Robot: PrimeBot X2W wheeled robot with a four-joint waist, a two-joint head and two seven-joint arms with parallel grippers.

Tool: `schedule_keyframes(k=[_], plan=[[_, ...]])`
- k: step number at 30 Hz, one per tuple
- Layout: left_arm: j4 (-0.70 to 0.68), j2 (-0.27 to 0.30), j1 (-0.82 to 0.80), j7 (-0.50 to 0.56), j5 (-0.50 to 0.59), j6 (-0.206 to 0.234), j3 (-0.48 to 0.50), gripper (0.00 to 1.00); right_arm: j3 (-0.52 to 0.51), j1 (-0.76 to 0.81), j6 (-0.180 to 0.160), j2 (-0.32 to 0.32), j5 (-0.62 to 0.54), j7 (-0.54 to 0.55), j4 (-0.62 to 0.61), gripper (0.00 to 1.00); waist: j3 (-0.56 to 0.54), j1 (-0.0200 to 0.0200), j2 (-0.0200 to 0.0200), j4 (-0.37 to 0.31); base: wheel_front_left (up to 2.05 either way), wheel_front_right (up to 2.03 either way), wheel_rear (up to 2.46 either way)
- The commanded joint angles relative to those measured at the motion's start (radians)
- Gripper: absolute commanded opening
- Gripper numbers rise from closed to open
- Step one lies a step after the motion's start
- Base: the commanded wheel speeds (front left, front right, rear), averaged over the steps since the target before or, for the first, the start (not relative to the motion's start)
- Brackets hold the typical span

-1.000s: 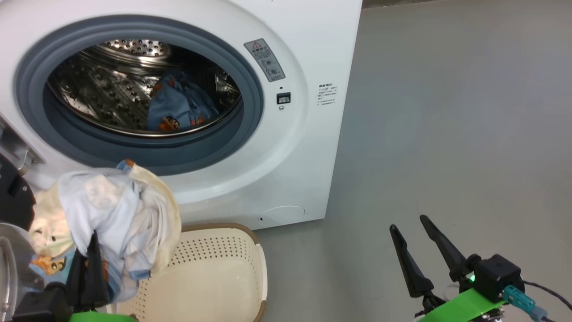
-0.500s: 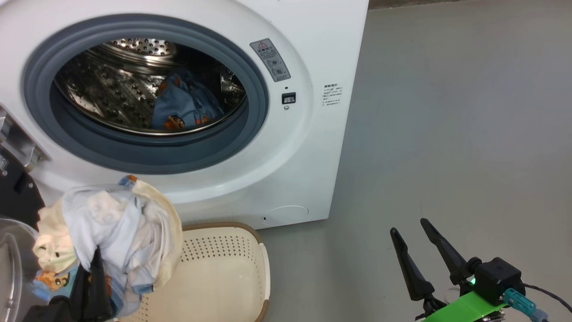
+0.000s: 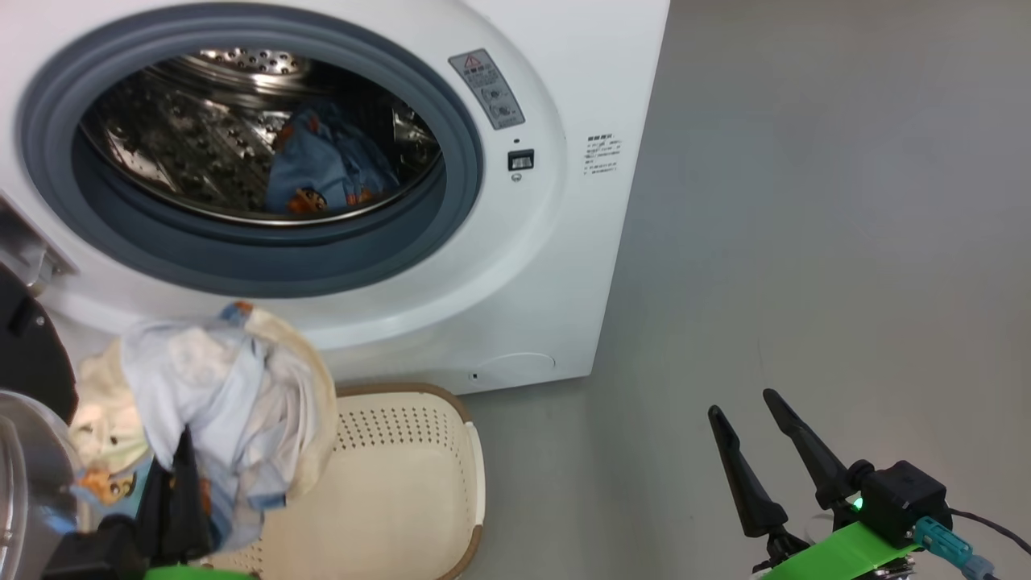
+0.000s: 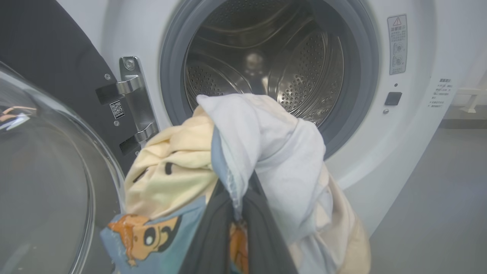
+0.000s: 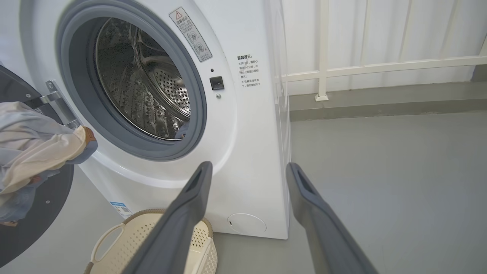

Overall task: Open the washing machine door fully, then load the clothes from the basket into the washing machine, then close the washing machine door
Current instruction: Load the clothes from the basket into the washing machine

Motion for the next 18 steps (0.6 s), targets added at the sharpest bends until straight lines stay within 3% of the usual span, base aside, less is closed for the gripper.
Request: schedule_keyframes(k=[1,18], plan=[[-0.018,0.009,-0.060,-0.008,-0.005,0.000,0.030,0.00,0.013,-0.017,0.002,-0.010,-0.002,-0.005,-0.028,1.00,0.016,0.0000,0.0000,0.000,0.00,0.00,0.00],[0.110,0.013,-0.315,-0.009,-0.018,-0.036,-0.008,0.00,0.008,-0.071,0.002,0.000,-0.006,-0.005,-0.051,1.00,0.176,0.0000,0.0000,-0.037,0.00,0.00,0.00]])
